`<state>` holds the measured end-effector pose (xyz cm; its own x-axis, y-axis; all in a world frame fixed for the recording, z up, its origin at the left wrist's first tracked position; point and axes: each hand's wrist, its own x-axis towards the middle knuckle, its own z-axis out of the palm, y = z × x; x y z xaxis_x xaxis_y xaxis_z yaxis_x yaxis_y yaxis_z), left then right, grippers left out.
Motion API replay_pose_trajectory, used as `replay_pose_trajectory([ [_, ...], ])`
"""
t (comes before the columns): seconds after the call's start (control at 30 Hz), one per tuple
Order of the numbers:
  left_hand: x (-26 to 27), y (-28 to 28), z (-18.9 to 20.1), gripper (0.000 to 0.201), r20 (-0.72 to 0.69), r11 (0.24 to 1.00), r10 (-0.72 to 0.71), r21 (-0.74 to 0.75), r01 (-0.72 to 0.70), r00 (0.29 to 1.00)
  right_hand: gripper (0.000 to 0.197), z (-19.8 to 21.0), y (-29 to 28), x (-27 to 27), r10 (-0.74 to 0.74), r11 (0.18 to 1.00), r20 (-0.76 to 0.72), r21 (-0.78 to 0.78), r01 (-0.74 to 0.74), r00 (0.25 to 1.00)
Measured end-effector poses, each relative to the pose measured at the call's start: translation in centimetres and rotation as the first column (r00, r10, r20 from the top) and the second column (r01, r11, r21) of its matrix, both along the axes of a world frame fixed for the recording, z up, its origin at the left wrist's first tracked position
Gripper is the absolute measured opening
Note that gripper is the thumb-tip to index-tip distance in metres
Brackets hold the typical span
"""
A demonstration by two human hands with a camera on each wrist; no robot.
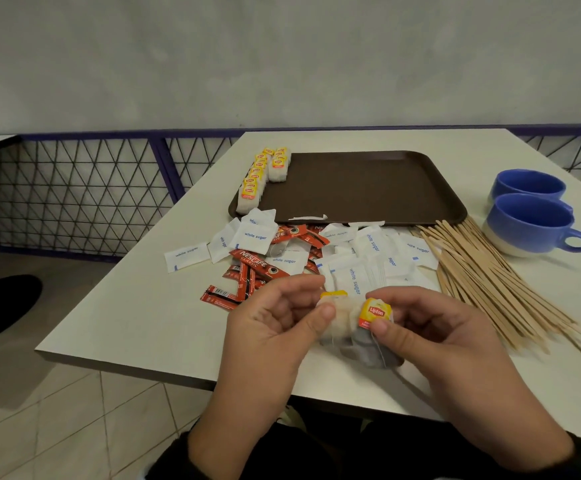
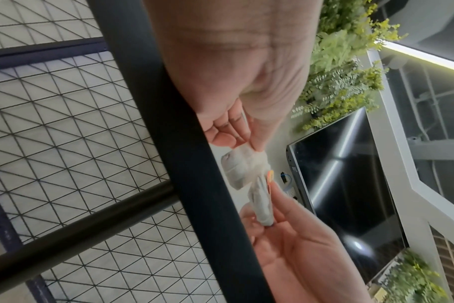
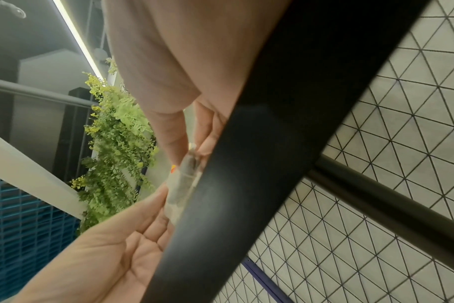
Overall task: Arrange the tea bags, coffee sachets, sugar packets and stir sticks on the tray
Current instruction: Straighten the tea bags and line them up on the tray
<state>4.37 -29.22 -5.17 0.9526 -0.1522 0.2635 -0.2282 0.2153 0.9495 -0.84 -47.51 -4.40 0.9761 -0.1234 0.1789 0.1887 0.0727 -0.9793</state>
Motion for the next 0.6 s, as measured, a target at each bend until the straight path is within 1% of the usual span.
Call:
replay_pose_trajectory([
  [0.07,0.02,0.10,0.09,0.032,-0.013,0.999,-0.030,-0.018,0.030,0.999,0.020,0.17,0.07,0.02,0.041,0.999,0.005,-0.015,-0.041,0.999],
  [0.2,-0.31,0.05,0.32,0.031,-0.002,0.997,-0.075,0.010,0.075,0.997,0.012,0.34,0.21,-0.01,0.079,0.995,0.019,-0.057,-0.077,0.997],
  [0.33,-0.34,-0.13,0.14,0.028,0.011,0.999,-0.048,0.003,0.048,0.999,0.010,0.39,0.14,-0.07,0.090,0.994,0.008,-0.060,-0.090,0.996],
  [0.4,-0.31,-0.14,0.04,0.024,0.008,0.999,-0.051,-0.010,0.051,0.999,0.011,0.47,0.15,-0.16,0.100,0.990,0.001,-0.100,-0.100,0.995],
  [0.53,-0.13,0.03,-0.15,0.011,0.007,0.996,-0.082,0.048,0.081,0.997,0.011,0.53,0.11,-0.27,0.118,0.986,0.002,-0.117,-0.117,0.993],
  [0.6,-0.10,0.03,-0.19,0.011,-0.005,0.990,-0.101,0.099,0.101,0.995,0.012,0.55,0.16,-0.27,0.123,0.985,0.009,-0.126,-0.121,0.992],
])
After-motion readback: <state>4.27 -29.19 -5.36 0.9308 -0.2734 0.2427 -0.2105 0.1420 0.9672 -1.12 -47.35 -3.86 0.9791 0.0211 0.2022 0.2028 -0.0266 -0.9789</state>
